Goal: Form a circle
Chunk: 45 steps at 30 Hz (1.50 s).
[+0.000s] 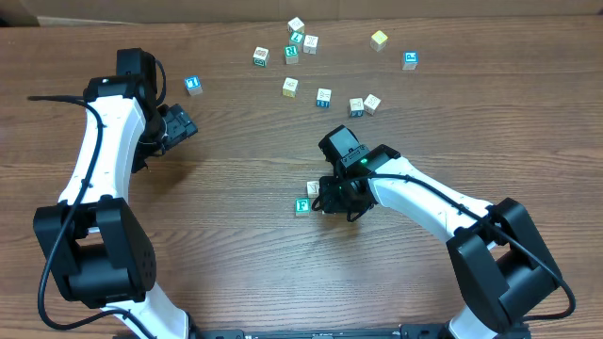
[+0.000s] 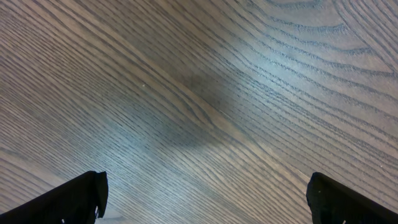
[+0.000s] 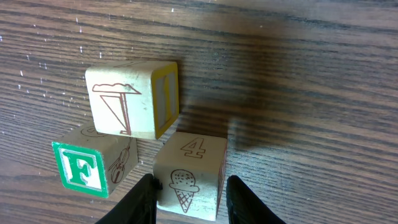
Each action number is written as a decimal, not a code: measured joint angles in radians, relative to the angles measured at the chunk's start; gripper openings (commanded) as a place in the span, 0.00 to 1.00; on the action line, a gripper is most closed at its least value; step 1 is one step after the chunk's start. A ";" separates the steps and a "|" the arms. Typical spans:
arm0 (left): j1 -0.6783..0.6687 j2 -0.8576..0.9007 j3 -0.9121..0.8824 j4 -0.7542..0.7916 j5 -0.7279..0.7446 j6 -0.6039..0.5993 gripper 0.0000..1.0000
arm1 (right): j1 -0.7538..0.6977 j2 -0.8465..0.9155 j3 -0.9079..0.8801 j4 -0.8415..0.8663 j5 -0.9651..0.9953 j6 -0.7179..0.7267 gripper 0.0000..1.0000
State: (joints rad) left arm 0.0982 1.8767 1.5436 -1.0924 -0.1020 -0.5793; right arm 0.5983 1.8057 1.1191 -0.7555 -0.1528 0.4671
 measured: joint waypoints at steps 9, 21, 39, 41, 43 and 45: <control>0.000 0.000 0.000 0.000 0.000 0.000 1.00 | 0.000 0.000 0.000 0.005 0.000 -0.005 0.33; 0.000 0.000 0.000 0.000 0.000 0.000 1.00 | 0.000 0.000 0.000 0.008 0.000 -0.016 0.33; 0.000 0.000 0.000 0.000 0.000 0.000 1.00 | 0.000 0.000 0.000 0.011 0.000 -0.023 0.25; 0.000 0.000 0.000 0.000 0.000 0.000 1.00 | 0.000 0.000 0.000 0.011 0.001 -0.023 0.25; 0.000 0.000 0.000 0.000 0.000 0.000 1.00 | 0.000 0.000 0.000 0.011 0.003 -0.023 0.26; 0.000 0.000 0.000 0.000 0.000 0.000 1.00 | 0.000 0.000 0.000 0.011 0.003 -0.023 0.26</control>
State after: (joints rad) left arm 0.0982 1.8767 1.5436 -1.0924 -0.1020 -0.5797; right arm 0.5980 1.8057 1.1191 -0.7444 -0.1493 0.4438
